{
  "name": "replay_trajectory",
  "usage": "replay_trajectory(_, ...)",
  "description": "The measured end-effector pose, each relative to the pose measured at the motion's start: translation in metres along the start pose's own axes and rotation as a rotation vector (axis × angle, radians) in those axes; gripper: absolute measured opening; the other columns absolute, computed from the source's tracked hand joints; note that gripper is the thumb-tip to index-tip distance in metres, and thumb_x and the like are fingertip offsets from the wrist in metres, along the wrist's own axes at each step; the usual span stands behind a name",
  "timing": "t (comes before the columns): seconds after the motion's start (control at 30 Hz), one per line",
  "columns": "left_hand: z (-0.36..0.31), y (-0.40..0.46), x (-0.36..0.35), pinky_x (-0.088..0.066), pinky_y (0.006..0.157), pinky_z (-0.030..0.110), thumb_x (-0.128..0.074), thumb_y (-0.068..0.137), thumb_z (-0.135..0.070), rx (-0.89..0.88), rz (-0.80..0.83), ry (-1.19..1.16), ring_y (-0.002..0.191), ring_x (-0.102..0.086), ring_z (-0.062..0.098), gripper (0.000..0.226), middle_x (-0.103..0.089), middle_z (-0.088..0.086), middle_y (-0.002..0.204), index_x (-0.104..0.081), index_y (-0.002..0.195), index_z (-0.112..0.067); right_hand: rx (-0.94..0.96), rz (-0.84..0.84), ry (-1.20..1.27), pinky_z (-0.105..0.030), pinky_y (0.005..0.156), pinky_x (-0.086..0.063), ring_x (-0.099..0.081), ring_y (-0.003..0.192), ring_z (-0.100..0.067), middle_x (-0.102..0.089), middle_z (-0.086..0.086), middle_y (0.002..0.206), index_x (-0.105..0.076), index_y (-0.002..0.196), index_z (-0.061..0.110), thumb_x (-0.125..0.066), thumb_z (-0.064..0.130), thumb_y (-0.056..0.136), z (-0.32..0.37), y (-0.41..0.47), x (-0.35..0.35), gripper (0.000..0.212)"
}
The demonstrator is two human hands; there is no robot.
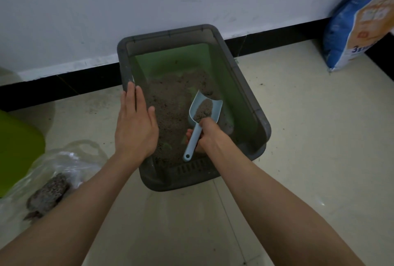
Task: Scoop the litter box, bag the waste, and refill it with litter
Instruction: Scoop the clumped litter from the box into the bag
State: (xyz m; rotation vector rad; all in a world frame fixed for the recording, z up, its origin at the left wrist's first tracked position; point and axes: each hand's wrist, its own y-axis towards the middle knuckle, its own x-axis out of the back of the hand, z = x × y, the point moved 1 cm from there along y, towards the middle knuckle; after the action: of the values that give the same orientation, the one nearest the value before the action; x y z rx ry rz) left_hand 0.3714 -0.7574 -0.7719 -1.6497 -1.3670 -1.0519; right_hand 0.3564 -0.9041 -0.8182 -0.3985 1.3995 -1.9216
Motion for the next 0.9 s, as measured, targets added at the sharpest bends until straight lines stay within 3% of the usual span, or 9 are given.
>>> replay_trajectory(0.13, -0.001, 0.000, 0.000, -0.010, 0.119, 0.036, -0.023, 0.101, -0.029, 0.002, -0.005, -0.008, 0.145, 0.006, 0.021, 0.057, 0.007, 0.005, 0.158, -0.001, 0.148, -0.006, -0.054, 0.000, 0.041, -0.039, 0.090, -0.044, -0.054, 0.075, -0.022, -0.053, -0.013, 0.084, -0.047, 0.128, 0.003, -0.038, 0.024, 0.099, -0.008, 0.004, -0.005, 0.036)
replay_trajectory(0.23, -0.001, 0.000, 0.000, -0.009, 0.119, 0.036, -0.024, 0.101, -0.029, 0.005, -0.004, -0.016, 0.145, 0.006, 0.021, 0.057, 0.007, 0.005, 0.158, -0.002, 0.148, -0.006, -0.064, -0.003, 0.049, -0.040, 0.096, -0.043, -0.058, 0.105, -0.024, -0.054, -0.014, 0.097, -0.046, 0.129, 0.003, -0.037, 0.024, 0.100, -0.011, 0.004, -0.007, 0.037)
replay_trajectory(0.27, -0.001, 0.000, -0.001, -0.009, 0.118, 0.035, -0.023, 0.101, -0.029, 0.005, -0.006, -0.018, 0.145, 0.006, 0.020, 0.057, 0.007, 0.004, 0.158, -0.002, 0.148, -0.007, -0.058, -0.002, 0.046, -0.040, 0.096, -0.042, -0.057, 0.105, -0.024, -0.054, -0.014, 0.097, -0.046, 0.129, 0.003, -0.037, 0.025, 0.100, -0.010, 0.004, -0.007, 0.037)
replay_trajectory(0.37, 0.000, 0.000, -0.001, -0.008, 0.118, 0.035, -0.023, 0.101, -0.029, -0.002, -0.006, -0.026, 0.145, 0.006, 0.020, 0.057, 0.008, 0.004, 0.158, -0.001, 0.148, -0.007, -0.031, -0.005, 0.016, -0.038, 0.088, -0.043, -0.054, 0.076, -0.021, -0.052, -0.013, 0.083, -0.046, 0.129, 0.002, -0.036, 0.026, 0.100, 0.000, 0.006, -0.004, 0.038)
replay_trajectory(0.47, 0.001, -0.001, 0.000, -0.009, 0.118, 0.035, -0.023, 0.101, -0.029, -0.021, -0.005, -0.041, 0.145, 0.005, 0.020, 0.056, 0.008, 0.005, 0.158, -0.002, 0.148, -0.006, 0.022, -0.014, -0.071, -0.036, 0.082, -0.042, -0.057, 0.086, -0.022, -0.057, -0.012, 0.092, -0.044, 0.131, 0.003, -0.035, 0.025, 0.100, 0.012, 0.012, 0.005, 0.039)
replay_trajectory(0.6, 0.001, 0.000, -0.001, -0.007, 0.118, 0.033, -0.022, 0.101, -0.029, -0.025, -0.012, -0.051, 0.145, 0.006, 0.020, 0.056, 0.008, 0.005, 0.158, -0.003, 0.148, -0.006, 0.104, -0.064, -0.217, -0.034, 0.080, -0.044, -0.050, 0.069, -0.017, -0.050, -0.009, 0.079, -0.047, 0.124, 0.003, -0.038, 0.025, 0.099, 0.025, 0.025, 0.013, 0.034)
replay_trajectory(0.8, 0.003, 0.000, -0.002, -0.004, 0.116, 0.029, -0.022, 0.101, -0.030, -0.036, -0.027, -0.057, 0.145, 0.007, 0.019, 0.057, 0.009, 0.004, 0.158, -0.001, 0.148, -0.007, 0.195, -0.071, -0.307, -0.032, 0.078, -0.045, -0.049, 0.069, -0.016, -0.051, -0.009, 0.078, -0.046, 0.123, 0.002, -0.038, 0.027, 0.099, 0.045, 0.044, 0.004, 0.036)
replay_trajectory(0.9, 0.003, 0.000, -0.003, -0.003, 0.115, 0.028, -0.021, 0.100, -0.031, -0.033, -0.035, -0.069, 0.145, 0.008, 0.017, 0.057, 0.010, 0.001, 0.157, 0.000, 0.148, -0.009, 0.236, -0.053, -0.305, -0.029, 0.066, -0.046, -0.049, 0.066, -0.016, -0.051, -0.009, 0.075, -0.046, 0.124, 0.001, -0.040, 0.027, 0.098, 0.055, 0.051, -0.003, 0.037)
